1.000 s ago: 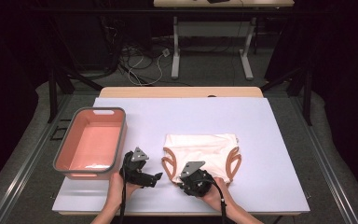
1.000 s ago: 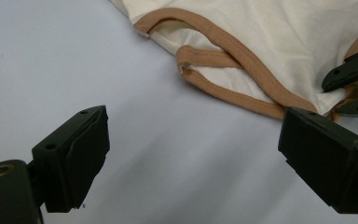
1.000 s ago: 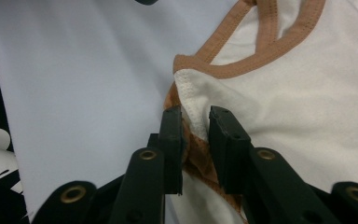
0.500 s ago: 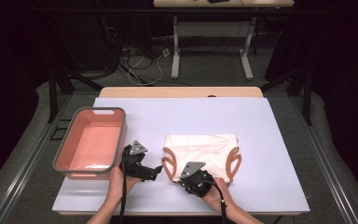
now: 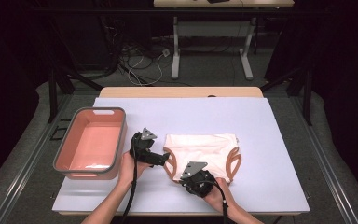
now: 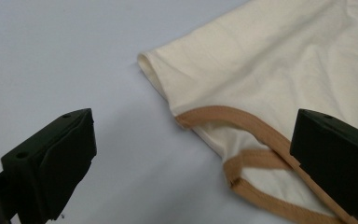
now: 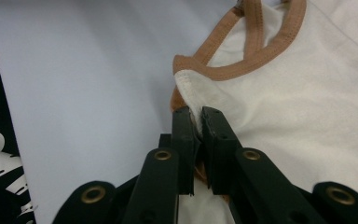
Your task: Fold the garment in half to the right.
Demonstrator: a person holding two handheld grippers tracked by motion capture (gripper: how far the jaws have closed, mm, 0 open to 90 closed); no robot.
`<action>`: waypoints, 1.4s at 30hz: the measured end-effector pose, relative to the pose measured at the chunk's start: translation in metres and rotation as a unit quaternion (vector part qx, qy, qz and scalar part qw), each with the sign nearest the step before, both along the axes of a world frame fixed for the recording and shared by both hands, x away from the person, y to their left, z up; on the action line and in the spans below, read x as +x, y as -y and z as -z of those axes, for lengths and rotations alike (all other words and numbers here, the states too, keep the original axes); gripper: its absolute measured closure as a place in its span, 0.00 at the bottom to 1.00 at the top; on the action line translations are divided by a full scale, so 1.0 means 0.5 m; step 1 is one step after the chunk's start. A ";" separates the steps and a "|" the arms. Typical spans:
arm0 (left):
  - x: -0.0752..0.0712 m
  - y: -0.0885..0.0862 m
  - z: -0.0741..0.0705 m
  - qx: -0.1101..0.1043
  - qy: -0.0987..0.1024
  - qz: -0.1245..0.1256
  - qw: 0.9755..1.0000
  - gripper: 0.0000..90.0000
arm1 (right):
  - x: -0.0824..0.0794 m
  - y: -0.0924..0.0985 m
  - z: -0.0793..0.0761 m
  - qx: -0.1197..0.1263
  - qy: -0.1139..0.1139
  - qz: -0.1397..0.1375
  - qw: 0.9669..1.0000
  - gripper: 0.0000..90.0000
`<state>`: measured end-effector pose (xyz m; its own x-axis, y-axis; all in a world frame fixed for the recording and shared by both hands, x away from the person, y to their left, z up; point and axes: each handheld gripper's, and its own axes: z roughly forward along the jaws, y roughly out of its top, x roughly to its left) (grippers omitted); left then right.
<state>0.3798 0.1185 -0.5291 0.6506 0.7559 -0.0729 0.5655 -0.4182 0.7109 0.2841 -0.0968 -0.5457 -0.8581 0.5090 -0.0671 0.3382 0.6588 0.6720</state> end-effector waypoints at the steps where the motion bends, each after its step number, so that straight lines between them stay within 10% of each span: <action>1: 0.008 0.002 0.002 0.002 0.000 0.001 1.000 0.00 | 0.000 0.000 0.000 -0.001 0.000 0.000 1.000 0.94; 24: 0.093 0.050 0.025 0.025 -0.005 -0.011 1.000 0.17 | -0.006 -0.003 0.001 -0.011 0.016 -0.004 1.000 0.93; 36: 0.126 0.070 0.048 0.047 -0.020 -0.008 0.999 0.47 | -0.007 -0.003 0.004 -0.013 0.014 -0.007 1.000 0.93; 42: 0.140 0.066 0.052 0.042 -0.023 -0.024 0.999 0.42 | -0.006 -0.004 0.006 -0.014 0.012 -0.007 1.000 0.93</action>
